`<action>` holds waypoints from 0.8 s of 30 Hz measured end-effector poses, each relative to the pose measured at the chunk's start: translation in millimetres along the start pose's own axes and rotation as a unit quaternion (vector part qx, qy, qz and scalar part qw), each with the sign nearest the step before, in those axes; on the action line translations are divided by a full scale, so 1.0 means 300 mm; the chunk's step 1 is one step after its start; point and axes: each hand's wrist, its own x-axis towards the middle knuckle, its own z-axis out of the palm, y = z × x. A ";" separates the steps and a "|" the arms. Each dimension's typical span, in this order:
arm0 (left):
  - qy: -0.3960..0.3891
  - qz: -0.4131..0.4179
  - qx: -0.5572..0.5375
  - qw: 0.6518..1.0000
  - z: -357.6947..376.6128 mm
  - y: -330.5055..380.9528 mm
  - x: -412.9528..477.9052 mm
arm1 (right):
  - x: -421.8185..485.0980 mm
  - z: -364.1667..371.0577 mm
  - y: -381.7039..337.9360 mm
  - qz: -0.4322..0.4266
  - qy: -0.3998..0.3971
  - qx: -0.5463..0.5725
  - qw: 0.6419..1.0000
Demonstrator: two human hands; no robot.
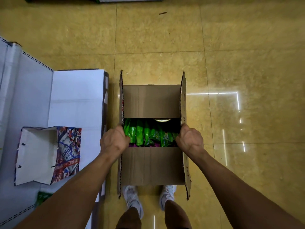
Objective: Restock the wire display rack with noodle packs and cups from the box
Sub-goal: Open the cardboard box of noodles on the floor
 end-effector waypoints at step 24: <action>0.038 0.092 -0.022 0.995 -0.557 0.223 0.658 | 0.503 -0.476 -0.375 0.074 0.075 0.045 0.993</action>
